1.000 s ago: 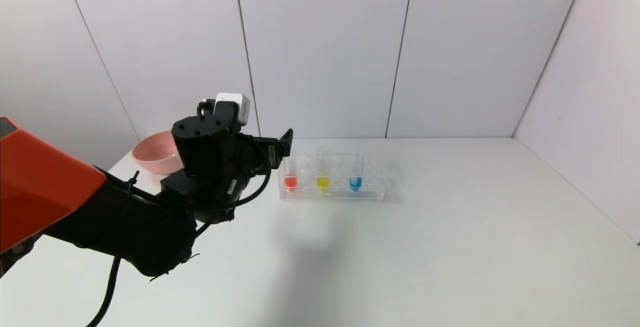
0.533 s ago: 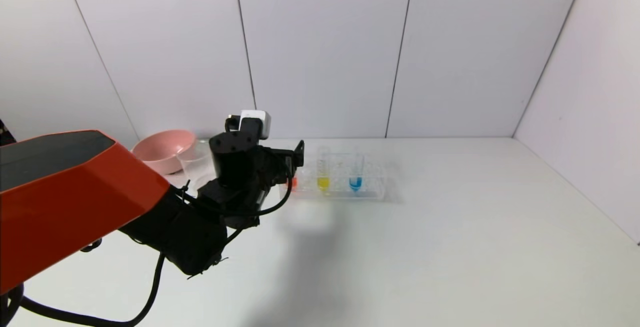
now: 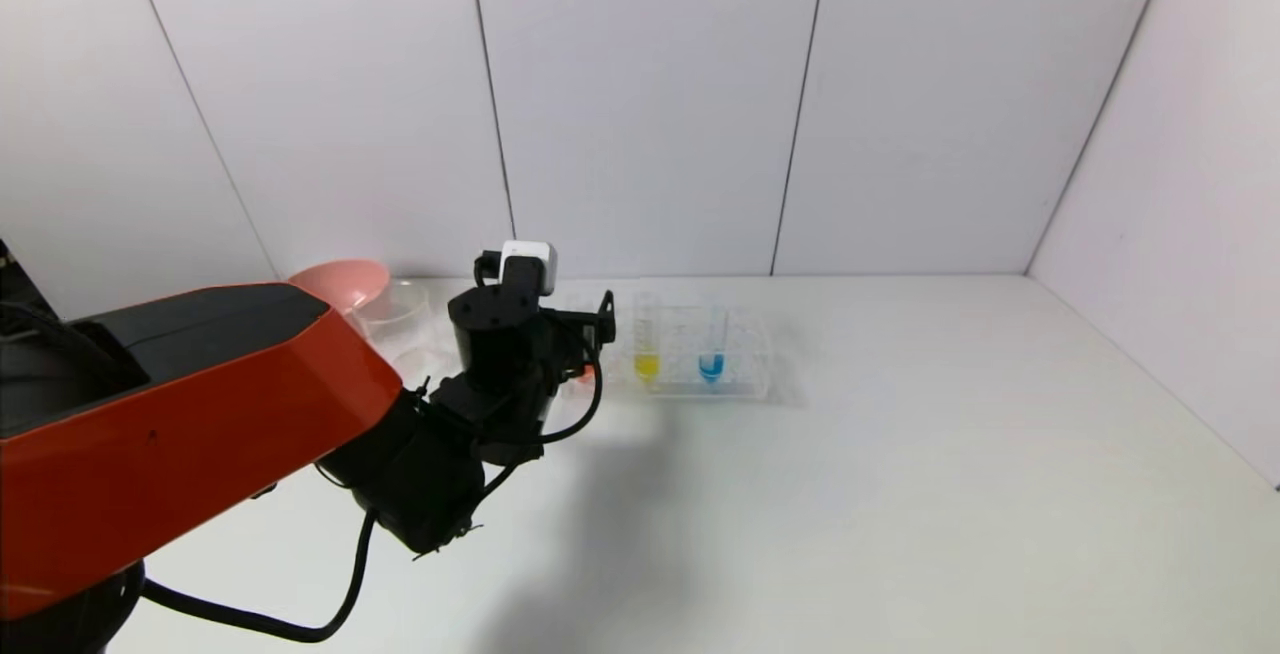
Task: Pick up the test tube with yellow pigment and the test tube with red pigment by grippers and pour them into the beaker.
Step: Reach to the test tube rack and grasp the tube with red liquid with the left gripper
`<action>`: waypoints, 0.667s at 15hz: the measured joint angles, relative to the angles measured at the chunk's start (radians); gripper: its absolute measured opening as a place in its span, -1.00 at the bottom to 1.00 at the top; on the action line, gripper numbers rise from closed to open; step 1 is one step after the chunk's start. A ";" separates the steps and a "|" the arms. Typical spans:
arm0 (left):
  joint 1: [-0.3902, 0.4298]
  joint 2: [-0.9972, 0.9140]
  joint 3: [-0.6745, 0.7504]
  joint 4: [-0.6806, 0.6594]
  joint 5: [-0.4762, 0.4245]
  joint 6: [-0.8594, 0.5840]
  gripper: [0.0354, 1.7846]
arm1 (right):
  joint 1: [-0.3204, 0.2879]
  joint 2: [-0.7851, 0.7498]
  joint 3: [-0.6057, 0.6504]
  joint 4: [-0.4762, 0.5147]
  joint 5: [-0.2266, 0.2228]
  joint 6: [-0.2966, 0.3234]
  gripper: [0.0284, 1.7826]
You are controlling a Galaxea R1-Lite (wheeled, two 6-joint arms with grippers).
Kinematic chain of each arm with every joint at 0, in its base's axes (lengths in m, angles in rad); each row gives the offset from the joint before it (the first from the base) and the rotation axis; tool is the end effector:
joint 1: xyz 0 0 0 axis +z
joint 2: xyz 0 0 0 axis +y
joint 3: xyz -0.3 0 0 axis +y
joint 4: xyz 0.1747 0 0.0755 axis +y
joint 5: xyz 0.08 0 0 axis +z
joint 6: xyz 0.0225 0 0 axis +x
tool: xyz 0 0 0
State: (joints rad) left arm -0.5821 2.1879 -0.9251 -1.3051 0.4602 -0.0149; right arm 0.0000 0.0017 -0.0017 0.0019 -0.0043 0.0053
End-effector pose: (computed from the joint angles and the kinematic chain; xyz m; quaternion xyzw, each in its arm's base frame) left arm 0.3384 -0.2108 0.1053 -0.0180 -0.0179 -0.0610 0.9978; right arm -0.0228 -0.0001 0.0758 0.0026 0.0009 -0.0022 1.0000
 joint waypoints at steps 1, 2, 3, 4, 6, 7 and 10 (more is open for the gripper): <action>0.000 0.010 -0.005 -0.001 0.000 0.000 0.99 | 0.000 0.000 0.000 0.000 0.000 0.000 0.91; 0.000 0.016 -0.009 -0.002 0.000 0.000 0.99 | 0.000 0.000 0.000 0.000 0.000 0.000 0.91; 0.000 0.023 -0.011 -0.004 0.001 0.000 0.99 | 0.000 0.000 0.000 0.000 0.000 0.000 0.91; 0.000 0.029 -0.014 -0.005 0.000 0.001 0.99 | 0.000 0.000 0.000 0.000 0.000 0.000 0.91; -0.001 0.035 -0.019 -0.009 0.000 0.003 0.99 | 0.000 0.000 0.000 0.000 0.000 0.000 0.91; -0.001 0.039 -0.022 -0.010 0.000 0.008 0.99 | 0.000 0.000 0.000 0.000 0.000 -0.001 0.91; -0.002 0.049 -0.029 -0.011 -0.002 0.011 0.99 | 0.000 0.000 0.000 0.000 0.000 -0.001 0.91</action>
State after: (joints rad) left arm -0.5838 2.2364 -0.9545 -1.3166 0.4583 -0.0043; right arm 0.0000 0.0017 -0.0017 0.0019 -0.0047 0.0047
